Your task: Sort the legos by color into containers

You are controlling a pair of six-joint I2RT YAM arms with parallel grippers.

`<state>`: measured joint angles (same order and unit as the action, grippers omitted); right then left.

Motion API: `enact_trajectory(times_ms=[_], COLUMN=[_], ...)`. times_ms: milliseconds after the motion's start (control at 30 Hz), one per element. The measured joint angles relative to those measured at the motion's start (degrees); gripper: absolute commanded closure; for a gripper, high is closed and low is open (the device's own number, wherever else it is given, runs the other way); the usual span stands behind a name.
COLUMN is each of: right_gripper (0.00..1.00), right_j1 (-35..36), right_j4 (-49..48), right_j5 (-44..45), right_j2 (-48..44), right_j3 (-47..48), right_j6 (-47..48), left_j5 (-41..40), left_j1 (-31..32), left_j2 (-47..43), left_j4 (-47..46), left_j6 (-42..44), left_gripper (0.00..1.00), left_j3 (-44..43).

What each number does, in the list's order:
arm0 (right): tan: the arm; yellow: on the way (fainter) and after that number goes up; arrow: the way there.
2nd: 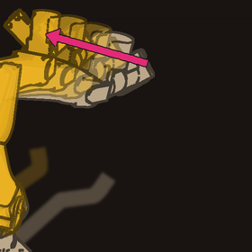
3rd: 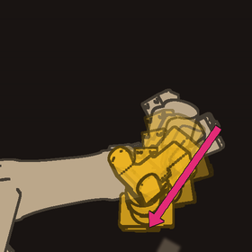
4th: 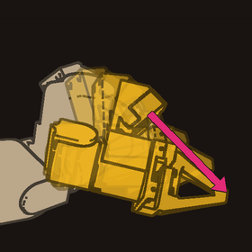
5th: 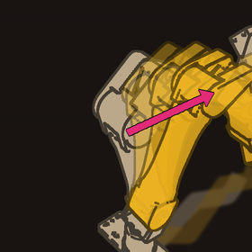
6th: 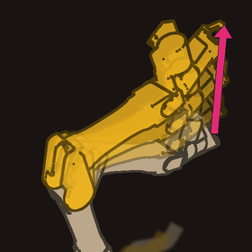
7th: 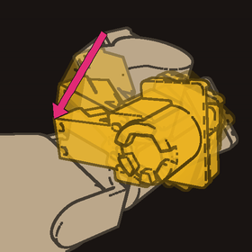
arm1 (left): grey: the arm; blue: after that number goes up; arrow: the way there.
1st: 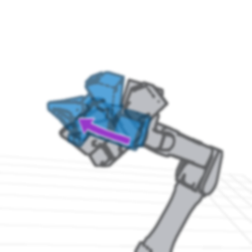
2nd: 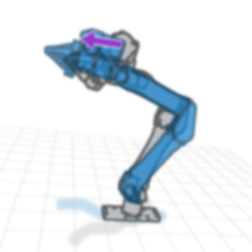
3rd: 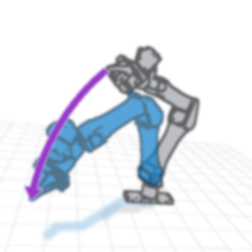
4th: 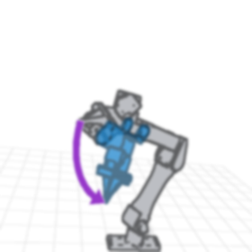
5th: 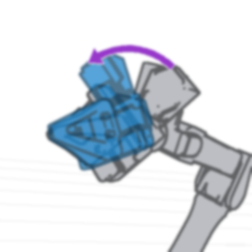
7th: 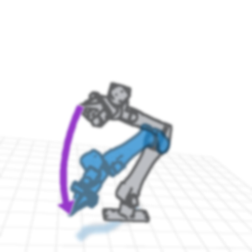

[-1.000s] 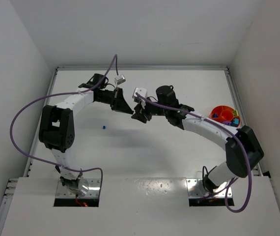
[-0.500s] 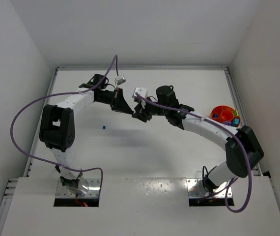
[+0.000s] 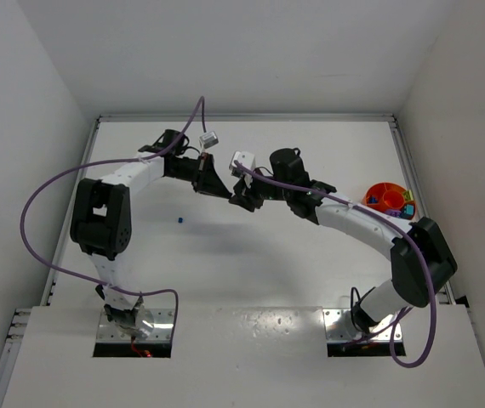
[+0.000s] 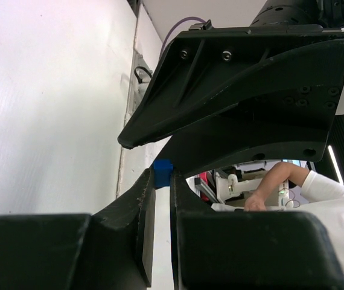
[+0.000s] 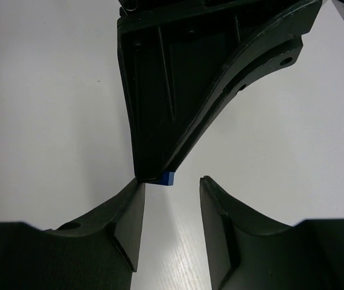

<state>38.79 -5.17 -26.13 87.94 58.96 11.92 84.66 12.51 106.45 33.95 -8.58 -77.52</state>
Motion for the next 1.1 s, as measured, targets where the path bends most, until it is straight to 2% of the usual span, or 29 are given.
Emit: enact_trajectory(times_ms=[333,533,700,800,833,867,933,1000,1100], right_gripper=[0.59,0.64,0.74,0.82,0.85,0.9,0.94,0.98,1.0], right_j1=[0.4,0.7,1.1,1.2,1.2,1.2,1.4,1.5,1.5], right_j4=[0.4,0.6,1.0,1.4,1.6,1.7,1.7,1.6,1.4], right_j5=[0.6,0.5,0.3,0.2,0.3,0.4,0.4,0.3,0.4], right_j2=[0.0,-0.1,-0.1,-0.1,-0.1,-0.1,-0.2,-0.4,-0.7], right_j3=[0.0,0.0,0.1,0.1,0.1,0.1,0.1,0.2,0.2], right_j6=[0.0,0.0,0.1,0.3,0.4,0.5,0.5,0.5,0.5], left_j5=[0.0,0.0,0.0,0.3,0.4,0.3,-0.3,-1.4,-3.3], left_j1=[0.0,0.0,0.0,0.0,0.0,0.0,0.0,-0.1,-0.4], left_j2=[0.7,0.7,0.8,1.2,1.4,1.4,1.4,1.5,1.5], left_j4=[0.1,0.1,0.1,0.2,0.2,0.3,0.3,0.3,0.3], left_j6=[-0.1,-0.5,-0.7,-0.8,-1.0,-0.8,-1.0,-1.0,-1.1], left_gripper=[1.0,1.0,0.99,0.85,0.73,0.66,0.52,0.43,0.37], left_j3=[0.0,0.0,0.0,0.0,0.0,0.0,0.0,0.0,0.0])
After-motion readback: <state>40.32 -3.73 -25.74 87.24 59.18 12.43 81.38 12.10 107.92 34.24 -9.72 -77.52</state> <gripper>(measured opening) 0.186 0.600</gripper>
